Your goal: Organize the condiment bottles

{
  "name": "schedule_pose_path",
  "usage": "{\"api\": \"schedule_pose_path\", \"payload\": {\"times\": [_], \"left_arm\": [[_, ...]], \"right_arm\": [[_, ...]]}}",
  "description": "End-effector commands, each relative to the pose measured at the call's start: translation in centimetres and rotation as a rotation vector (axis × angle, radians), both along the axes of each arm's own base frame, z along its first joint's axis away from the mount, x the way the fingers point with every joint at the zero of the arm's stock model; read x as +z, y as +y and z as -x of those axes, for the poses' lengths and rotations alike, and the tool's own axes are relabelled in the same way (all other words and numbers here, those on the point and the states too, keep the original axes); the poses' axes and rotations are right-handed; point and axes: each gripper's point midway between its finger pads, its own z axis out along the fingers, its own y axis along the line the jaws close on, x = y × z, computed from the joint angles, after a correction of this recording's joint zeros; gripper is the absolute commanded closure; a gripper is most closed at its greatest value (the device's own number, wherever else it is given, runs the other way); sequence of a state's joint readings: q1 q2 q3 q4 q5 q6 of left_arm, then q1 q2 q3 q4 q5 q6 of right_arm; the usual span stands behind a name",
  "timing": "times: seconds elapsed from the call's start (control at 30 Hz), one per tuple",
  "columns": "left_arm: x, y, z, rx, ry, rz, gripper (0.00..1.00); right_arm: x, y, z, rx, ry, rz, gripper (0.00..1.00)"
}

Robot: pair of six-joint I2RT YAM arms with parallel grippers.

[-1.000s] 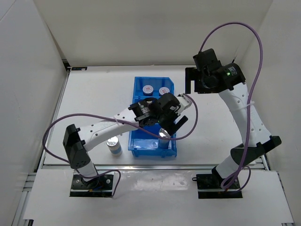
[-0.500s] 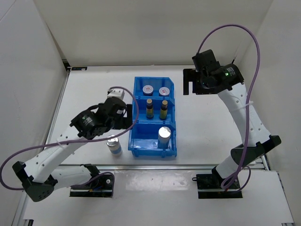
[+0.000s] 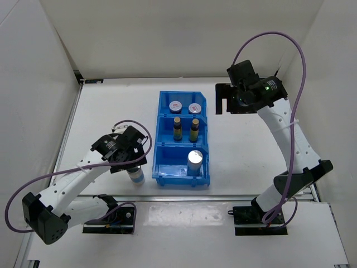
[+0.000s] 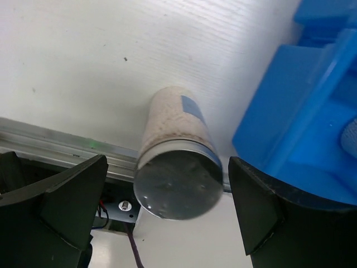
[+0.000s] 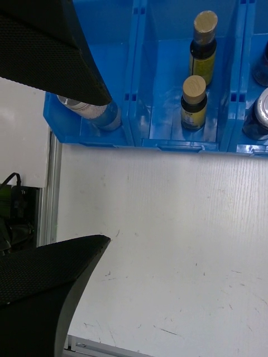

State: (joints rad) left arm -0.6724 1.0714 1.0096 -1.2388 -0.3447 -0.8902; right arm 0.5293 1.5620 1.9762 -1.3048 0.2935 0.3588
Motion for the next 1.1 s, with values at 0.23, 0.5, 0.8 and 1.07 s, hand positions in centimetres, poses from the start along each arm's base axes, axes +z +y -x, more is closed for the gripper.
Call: {"api": "schedule_pose_path", "payload": {"times": [0.23, 0.5, 0.8, 1.07], "left_arm": [[-1.6, 0.1, 0.1, 0.055, 0.053, 0.023, 0.23], [2.4, -1.0, -2.7, 0.014, -0.056, 0.042, 0.89], [14.6, -6.3, -9.0, -0.204, -0.371, -0.003, 0.89], [16.4, -11.3, -7.7, -0.404, -0.415, -0.022, 0.89]], "right_arm": [[0.1, 0.4, 0.1, 0.009, -0.005, -0.034, 0.00], [0.1, -0.5, -0.3, -0.019, -0.002, -0.040, 0.00], [-0.6, -1.3, 0.1, -0.054, 0.034, -0.073, 0.00], [-1.0, -2.3, 0.2, -0.095, 0.052, -0.093, 0.00]]}}
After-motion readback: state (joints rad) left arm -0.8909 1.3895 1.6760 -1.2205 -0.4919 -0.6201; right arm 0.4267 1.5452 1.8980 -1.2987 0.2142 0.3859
